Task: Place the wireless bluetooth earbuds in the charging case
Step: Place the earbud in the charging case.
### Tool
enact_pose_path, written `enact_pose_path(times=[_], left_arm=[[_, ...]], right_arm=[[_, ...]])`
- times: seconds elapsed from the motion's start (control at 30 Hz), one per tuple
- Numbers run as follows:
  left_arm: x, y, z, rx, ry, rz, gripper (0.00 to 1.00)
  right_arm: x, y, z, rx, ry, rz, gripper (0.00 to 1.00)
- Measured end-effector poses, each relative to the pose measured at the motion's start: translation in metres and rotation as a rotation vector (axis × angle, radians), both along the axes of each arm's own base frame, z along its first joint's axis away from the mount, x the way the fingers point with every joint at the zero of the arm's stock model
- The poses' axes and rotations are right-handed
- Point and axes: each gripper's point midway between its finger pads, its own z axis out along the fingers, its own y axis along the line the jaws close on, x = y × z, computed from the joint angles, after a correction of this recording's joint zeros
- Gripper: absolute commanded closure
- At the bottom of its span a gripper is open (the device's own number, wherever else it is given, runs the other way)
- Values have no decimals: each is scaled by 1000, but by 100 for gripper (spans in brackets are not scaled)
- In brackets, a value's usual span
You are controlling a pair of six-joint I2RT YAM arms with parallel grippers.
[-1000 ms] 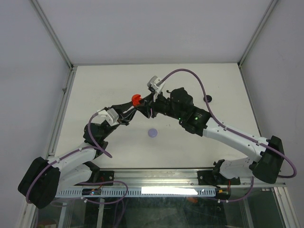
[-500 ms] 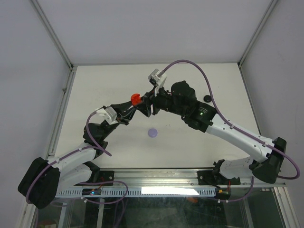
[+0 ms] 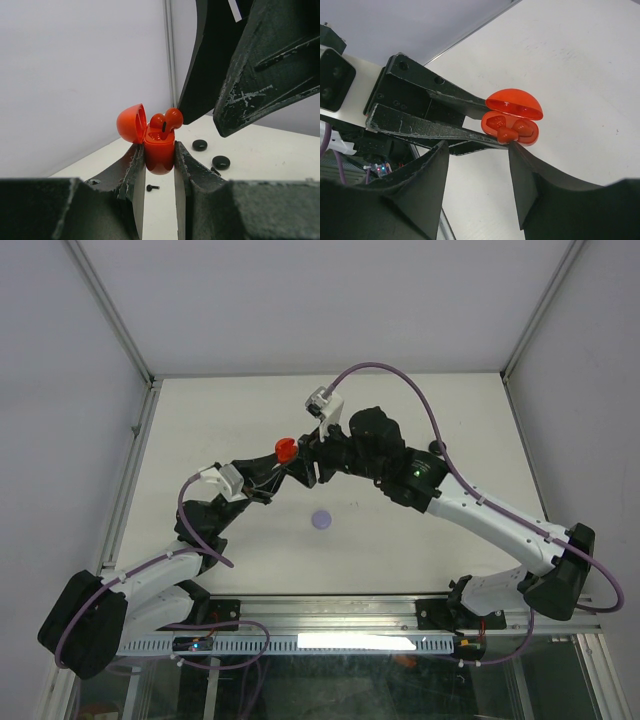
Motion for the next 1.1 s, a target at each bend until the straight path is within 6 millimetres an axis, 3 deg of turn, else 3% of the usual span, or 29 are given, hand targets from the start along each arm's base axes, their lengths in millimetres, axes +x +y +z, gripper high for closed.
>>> enact_pose_path(times=[0.63,1.1], left_arm=[[-1,-4,-3,-7,21,-27,100],[-4,-5,-1,-14,15,-46,100]], right_arm=[[10,-12,11,16,-30,-37,45],[0,-1,-4,-4,14,47,47]])
